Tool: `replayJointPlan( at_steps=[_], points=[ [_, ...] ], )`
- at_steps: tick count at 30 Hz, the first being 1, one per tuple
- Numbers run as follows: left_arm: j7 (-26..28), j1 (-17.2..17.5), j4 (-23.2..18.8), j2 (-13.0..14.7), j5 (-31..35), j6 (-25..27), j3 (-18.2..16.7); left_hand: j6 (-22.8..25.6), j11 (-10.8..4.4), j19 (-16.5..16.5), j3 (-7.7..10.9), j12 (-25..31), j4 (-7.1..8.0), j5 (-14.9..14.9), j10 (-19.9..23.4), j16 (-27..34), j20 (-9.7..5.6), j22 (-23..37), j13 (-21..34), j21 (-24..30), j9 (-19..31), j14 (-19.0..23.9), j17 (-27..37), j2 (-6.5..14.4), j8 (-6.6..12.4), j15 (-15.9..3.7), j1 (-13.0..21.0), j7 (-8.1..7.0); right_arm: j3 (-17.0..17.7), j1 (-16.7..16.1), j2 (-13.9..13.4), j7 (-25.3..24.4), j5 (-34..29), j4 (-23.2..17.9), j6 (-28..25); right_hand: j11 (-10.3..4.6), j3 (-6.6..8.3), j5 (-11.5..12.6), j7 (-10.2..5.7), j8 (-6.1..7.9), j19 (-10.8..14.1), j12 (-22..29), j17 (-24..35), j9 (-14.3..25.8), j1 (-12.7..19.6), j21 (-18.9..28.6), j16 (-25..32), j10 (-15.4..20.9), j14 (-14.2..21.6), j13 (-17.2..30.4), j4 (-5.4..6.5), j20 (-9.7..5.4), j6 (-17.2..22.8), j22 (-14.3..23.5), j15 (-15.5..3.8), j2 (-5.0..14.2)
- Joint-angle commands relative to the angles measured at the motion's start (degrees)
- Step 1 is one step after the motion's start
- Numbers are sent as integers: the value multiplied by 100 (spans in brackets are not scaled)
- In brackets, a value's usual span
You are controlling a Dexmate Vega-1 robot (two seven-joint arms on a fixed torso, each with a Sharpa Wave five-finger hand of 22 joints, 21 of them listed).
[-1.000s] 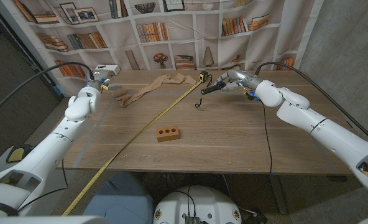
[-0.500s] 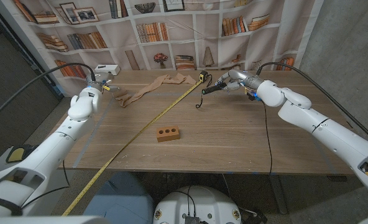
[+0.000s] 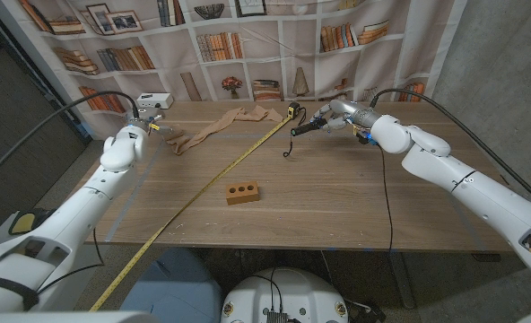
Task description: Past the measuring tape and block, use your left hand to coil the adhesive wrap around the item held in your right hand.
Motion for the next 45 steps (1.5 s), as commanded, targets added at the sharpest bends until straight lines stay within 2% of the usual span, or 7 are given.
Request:
replayJointPlan(
  at_steps=[1, 19, 35, 41, 42, 43, 45],
  points=[
    [-115, -218, 296, -70, 23, 7, 149, -12, -23, 17, -32, 2, 10, 8, -20, -22, 32, 14, 19, -38, 22, 22, 3, 29, 26, 19, 45, -29, 11, -19, -66, 54, -57, -143, -106, -117, 240, 21, 410, 31, -23, 146, 25, 26, 6, 28, -10, 1775, 8, 645, 195, -384, 467, 7, -172, 52],
    [94, -465, 681, -183, -24, -59, 302, 9, -28, 22, -66, -11, 16, 0, -8, -33, 67, 19, 46, -46, 27, 28, 4, 48, 31, 19, 66, -42, 42, -52, -123, 96, -47, -214, -234, -118, 241, 20, 411, 28, -35, 126, 37, 29, 12, 74, -33, 1781, 22, 655, 195, -390, 468, 4, -168, 53],
    [142, -539, 817, -206, -36, -54, 371, -37, -31, 40, -101, -46, 23, -7, -46, -51, 81, 25, 71, -45, 32, 7, 6, 74, 8, 28, 80, -40, 70, -106, -157, 112, 2, -260, -310, -121, 240, 21, 415, 26, -48, 111, 47, 32, 10, 109, -53, 1789, 33, 662, 198, -392, 474, 1, -164, 51],
    [157, -605, 927, -254, -65, -55, 403, -109, -12, 109, -122, -71, 30, -12, -80, -56, 124, 33, 84, -19, 34, -3, 10, 90, -23, 35, 80, -43, 63, -101, -147, 121, 4, -254, -337, -115, 240, 20, 411, 25, -51, 107, 44, 32, 3, 122, -71, 1774, 21, 680, 202, -393, 475, 0, -161, 51],
    [69, -639, 945, -272, -91, -34, 402, -172, -9, 122, -126, -94, 34, -13, -127, -76, 142, 36, 88, -15, 34, -53, 12, 100, -49, 59, 81, -46, 64, -101, -144, 114, 2, -253, -340, -97, 241, 21, 409, 24, -53, 110, 42, 33, -2, 125, -75, 1798, 20, 673, 207, -395, 472, 0, -157, 57],
    [28, -668, 969, -270, -112, -57, 408, -251, 17, 123, -137, -136, 40, -14, -213, -92, 226, 39, 94, -16, 36, -106, 17, 113, -82, 100, 78, -58, 63, -95, -142, 114, -3, -253, -349, -98, 238, 20, 413, 24, -54, 108, 47, 33, -1, 127, -70, 1797, 28, 673, 205, -396, 472, -1, -162, 52],
    [22, -706, 1005, -292, -77, 8, 435, -312, 25, 134, -145, -159, 36, -15, -259, -110, 251, 40, 99, -13, 37, -156, 17, 114, -108, 122, 85, -46, 67, -88, -136, 112, 7, -238, -347, -98, 241, 20, 413, 25, -54, 103, 43, 33, -2, 131, -77, 1796, 24, 670, 206, -397, 476, -1, -163, 57]
  ],
)
